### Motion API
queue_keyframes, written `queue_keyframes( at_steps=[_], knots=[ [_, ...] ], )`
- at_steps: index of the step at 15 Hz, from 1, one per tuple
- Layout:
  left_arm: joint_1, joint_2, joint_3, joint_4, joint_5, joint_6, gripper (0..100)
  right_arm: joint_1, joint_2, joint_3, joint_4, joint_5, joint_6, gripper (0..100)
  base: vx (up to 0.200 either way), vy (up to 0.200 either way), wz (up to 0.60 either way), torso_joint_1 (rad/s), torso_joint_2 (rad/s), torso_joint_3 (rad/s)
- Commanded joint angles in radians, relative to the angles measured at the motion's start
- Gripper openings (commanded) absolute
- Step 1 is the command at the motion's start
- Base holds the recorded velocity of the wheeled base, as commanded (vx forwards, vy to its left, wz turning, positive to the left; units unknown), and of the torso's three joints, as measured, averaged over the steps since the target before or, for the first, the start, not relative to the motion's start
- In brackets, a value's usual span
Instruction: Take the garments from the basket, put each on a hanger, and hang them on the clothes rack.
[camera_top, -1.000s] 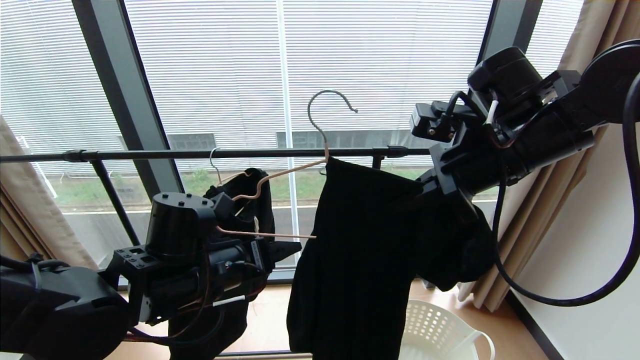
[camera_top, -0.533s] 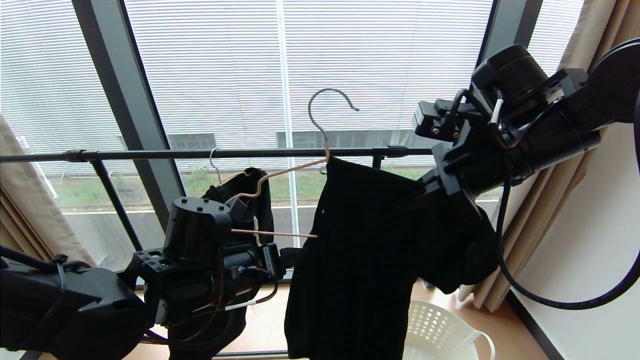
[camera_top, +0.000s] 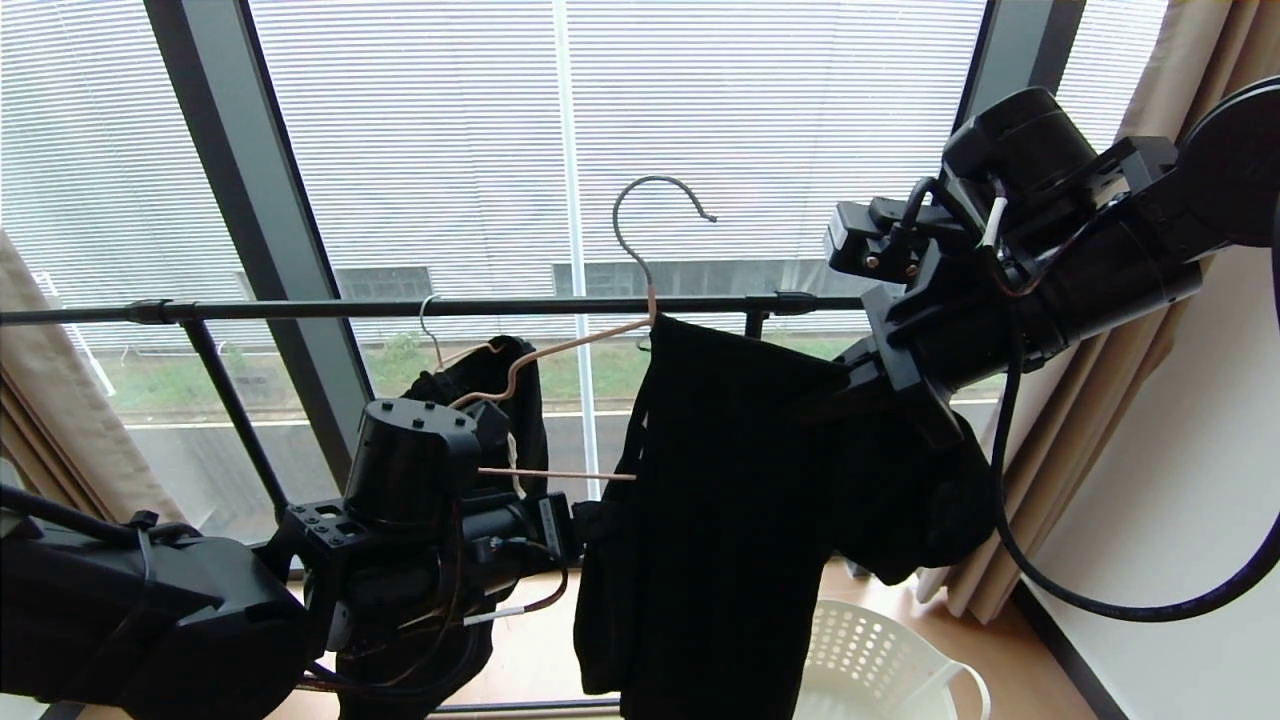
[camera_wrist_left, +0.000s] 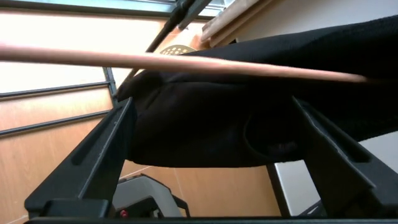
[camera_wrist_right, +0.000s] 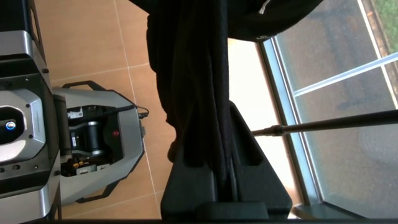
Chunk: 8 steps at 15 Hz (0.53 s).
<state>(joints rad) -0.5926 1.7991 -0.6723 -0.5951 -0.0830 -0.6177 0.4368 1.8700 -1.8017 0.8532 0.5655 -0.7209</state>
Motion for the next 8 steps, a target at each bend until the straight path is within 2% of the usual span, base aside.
queue_keyframes(
  at_steps=[1, 3, 6, 8],
  knots=[
    [-0.003, 0.025, -0.007, 0.0, 0.0, -0.001, 100, 0.0, -0.003, 0.002, 0.0, 0.001, 0.0, 0, 0.0, 0.0, 0.0, 0.0, 0.0, 0.0],
    [-0.012, 0.04, -0.006, 0.0, 0.006, 0.009, 100, 0.0, -0.003, -0.001, -0.002, 0.001, 0.0, 0, 0.0, 0.0, 0.0, 0.0, 0.0, 0.0],
    [-0.023, 0.08, -0.006, 0.001, 0.068, 0.065, 100, 0.0, -0.003, -0.004, -0.002, 0.001, 0.0, 0, 0.0, 0.0, 0.0, 0.0, 0.0, 0.0],
    [-0.024, 0.082, -0.004, 0.005, 0.072, 0.078, 100, 0.0, -0.003, -0.004, -0.002, 0.001, 0.0, 0, 0.0, 0.0, 0.0, 0.0, 0.0, 0.0]
  ],
)
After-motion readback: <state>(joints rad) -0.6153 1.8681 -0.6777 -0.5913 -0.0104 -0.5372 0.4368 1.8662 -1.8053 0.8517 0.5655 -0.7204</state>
